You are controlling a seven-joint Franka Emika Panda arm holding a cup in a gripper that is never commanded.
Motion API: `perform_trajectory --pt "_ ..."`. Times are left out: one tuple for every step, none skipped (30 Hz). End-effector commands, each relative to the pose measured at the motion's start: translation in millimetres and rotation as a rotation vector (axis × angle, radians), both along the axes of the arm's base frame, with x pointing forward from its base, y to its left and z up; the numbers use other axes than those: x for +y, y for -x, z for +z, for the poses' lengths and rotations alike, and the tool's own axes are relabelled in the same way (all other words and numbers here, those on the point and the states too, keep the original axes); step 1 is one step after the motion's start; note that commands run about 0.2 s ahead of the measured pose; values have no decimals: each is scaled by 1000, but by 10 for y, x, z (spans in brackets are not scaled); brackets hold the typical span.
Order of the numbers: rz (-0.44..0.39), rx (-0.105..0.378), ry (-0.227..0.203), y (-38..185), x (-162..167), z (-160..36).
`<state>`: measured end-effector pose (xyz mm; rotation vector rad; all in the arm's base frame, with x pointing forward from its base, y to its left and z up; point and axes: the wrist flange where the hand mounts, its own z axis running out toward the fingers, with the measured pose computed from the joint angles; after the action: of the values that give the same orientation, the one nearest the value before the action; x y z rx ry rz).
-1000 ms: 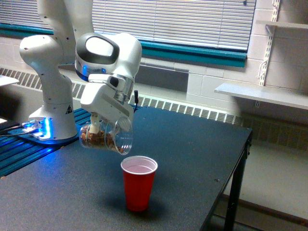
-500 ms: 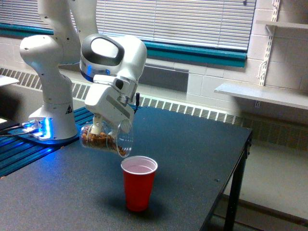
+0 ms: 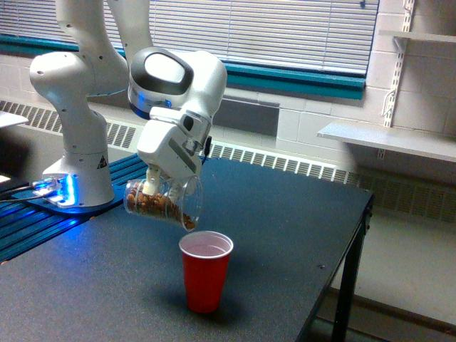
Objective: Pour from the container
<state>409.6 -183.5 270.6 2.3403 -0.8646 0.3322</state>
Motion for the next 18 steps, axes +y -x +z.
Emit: perform_trajectory --pt "54 56 19 -62 36 88" --pt "53 56 24 -65 38 87" --pt "53 62 32 -67 34 88" --pt "53 65 35 -69 34 88" --pt "51 65 36 -74 38 86" --pt "48 66 36 -78 43 83" --pt "46 70 38 -83 44 82" --pt "45 73 40 -86 44 82" --pt "43 74 40 -92 48 83" --pt "39 72 39 -100 55 81" --pt "37 74 42 -107 56 82" --pt "36 77 45 -111 55 83" --pt "34 80 48 -116 54 84" --pt "33 83 49 -123 57 86" --pt "32 88 54 -130 58 89" --pt "32 92 58 -133 58 90" --pt "32 96 64 -134 55 91" --pt "31 99 68 -136 53 92"
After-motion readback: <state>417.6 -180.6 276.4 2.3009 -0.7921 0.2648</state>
